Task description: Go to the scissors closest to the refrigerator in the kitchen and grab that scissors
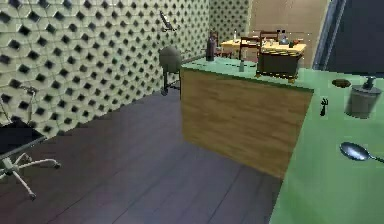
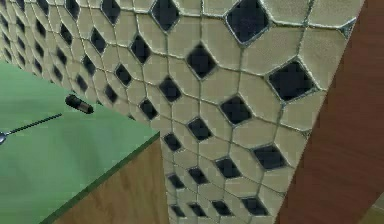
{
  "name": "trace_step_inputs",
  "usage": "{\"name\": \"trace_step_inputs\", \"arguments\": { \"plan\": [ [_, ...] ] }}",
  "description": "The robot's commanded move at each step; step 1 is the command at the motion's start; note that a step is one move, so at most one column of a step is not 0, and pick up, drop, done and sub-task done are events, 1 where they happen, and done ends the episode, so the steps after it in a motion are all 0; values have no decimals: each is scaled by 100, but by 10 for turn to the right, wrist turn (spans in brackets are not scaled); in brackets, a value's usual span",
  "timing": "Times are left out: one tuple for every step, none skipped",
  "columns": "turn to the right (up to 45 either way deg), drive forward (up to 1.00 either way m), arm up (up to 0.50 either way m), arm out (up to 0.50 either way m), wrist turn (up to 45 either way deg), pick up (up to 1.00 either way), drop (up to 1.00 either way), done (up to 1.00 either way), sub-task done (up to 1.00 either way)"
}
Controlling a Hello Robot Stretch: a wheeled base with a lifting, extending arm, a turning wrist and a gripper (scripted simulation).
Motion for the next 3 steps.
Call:
{"name": "trace_step_inputs", "arguments": {
  "plan": [
    [-90,0,0,0,0,0,0,0,0],
    [0,100,0,0,0,0,0,0,0],
    [0,100,0,0,0,0,0,0,0]
  ]
}}
